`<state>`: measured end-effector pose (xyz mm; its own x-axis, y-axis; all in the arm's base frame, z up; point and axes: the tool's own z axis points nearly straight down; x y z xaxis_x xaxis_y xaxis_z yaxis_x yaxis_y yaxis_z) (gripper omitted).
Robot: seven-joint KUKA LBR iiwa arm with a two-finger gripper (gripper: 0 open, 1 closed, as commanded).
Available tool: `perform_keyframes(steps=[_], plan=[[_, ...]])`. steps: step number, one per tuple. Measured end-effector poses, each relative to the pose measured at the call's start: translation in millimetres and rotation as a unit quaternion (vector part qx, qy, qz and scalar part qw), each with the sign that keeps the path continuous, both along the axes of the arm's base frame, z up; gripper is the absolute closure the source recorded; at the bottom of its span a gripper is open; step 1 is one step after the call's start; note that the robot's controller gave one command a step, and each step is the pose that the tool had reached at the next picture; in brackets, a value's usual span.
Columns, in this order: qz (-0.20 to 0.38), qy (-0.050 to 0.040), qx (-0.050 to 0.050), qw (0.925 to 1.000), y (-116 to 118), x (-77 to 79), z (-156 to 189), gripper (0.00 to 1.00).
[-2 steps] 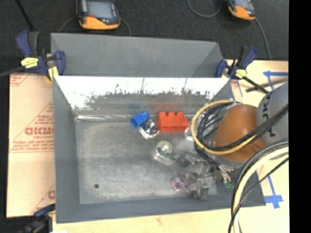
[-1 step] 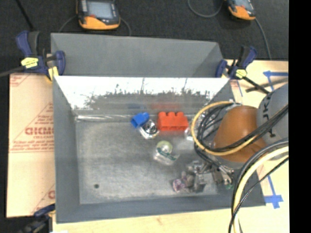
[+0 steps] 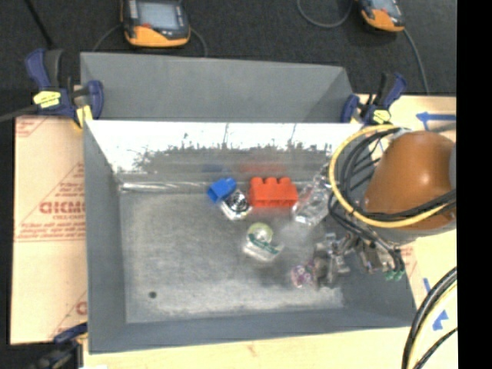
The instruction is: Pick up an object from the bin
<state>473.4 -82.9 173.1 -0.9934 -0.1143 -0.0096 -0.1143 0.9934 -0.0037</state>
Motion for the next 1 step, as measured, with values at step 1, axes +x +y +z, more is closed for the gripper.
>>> perform_keyframes(steps=[1], plan=[[-0.009,-0.0014,0.0,1.0,8.0,6.9,91.3,1.0]])
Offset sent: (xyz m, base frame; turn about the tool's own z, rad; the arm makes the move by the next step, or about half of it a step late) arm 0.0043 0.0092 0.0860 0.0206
